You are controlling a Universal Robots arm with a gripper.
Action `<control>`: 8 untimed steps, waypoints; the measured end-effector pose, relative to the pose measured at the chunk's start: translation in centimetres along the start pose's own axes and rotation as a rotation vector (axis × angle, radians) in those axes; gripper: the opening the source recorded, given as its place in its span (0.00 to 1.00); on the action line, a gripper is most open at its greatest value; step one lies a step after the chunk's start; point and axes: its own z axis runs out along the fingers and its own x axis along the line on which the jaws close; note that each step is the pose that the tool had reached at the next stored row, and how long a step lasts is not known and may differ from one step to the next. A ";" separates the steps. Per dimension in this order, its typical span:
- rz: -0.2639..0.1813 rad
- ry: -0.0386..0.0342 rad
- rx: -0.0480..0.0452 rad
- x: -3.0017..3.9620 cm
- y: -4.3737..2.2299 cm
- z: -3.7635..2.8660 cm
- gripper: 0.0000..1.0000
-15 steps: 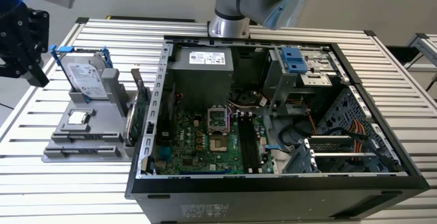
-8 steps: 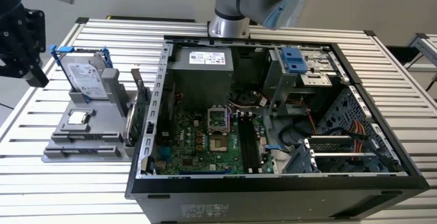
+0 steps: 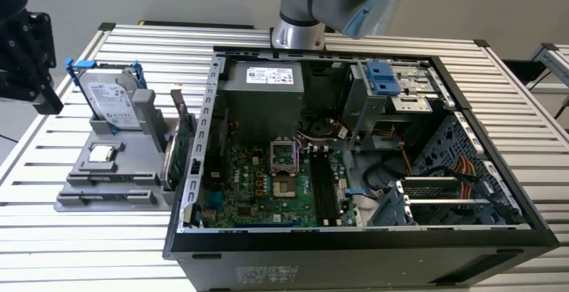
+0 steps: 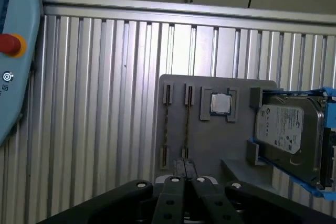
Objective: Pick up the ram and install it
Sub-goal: 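Pick up the ram and move it above insertion slot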
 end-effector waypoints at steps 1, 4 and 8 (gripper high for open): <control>-0.019 0.0007 -0.0001 0.00 0.00 0.00 0.00; -0.065 0.0023 0.0000 0.00 0.00 0.02 0.00; -0.068 0.0024 0.0000 0.00 0.00 0.02 0.00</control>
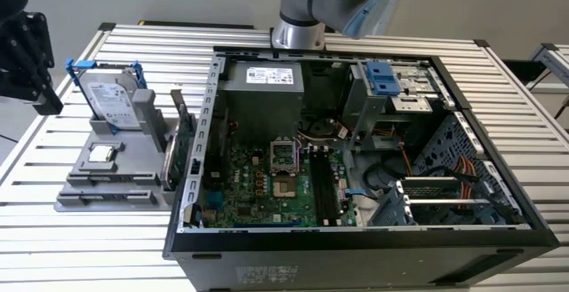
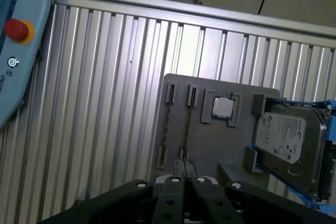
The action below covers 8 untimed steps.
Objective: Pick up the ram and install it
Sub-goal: 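Pick up the ram and move it above insertion slot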
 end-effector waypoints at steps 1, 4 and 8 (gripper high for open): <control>0.000 0.0000 0.0000 0.00 0.00 0.00 0.00; 0.000 0.0000 0.0001 0.00 0.00 0.00 0.00; 0.000 0.0000 0.0002 0.00 0.00 0.00 0.00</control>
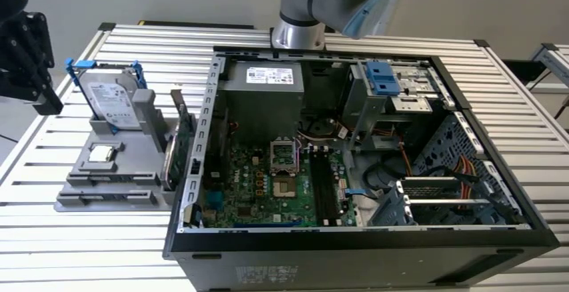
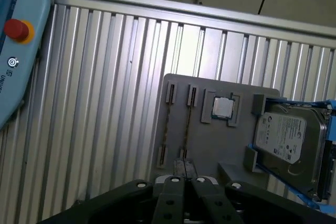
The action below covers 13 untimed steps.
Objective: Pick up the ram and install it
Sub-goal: 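Pick up the ram and move it above insertion slot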
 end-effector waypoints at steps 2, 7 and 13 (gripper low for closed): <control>0.000 0.0000 0.0000 0.00 0.00 0.00 1.00; 0.000 -0.0002 0.0000 0.00 0.00 0.00 1.00; 0.000 -0.0004 0.0000 0.00 0.00 0.00 1.00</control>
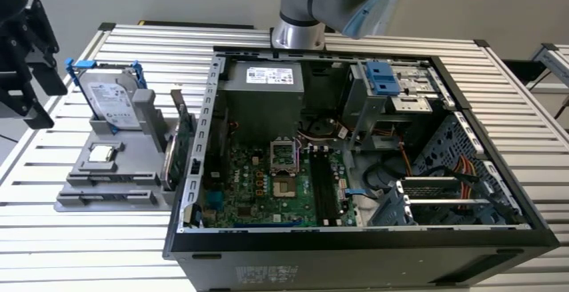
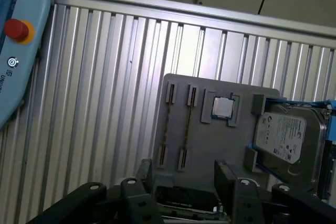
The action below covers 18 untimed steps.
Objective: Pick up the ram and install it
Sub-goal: 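Pick up the ram and move it above insertion slot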
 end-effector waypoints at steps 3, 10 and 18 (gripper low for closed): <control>0.003 0.0011 -0.0002 0.01 0.00 0.02 1.00; 0.046 0.0002 0.0005 -0.02 0.02 0.39 1.00; 0.048 0.0006 0.0006 -0.02 0.00 0.79 1.00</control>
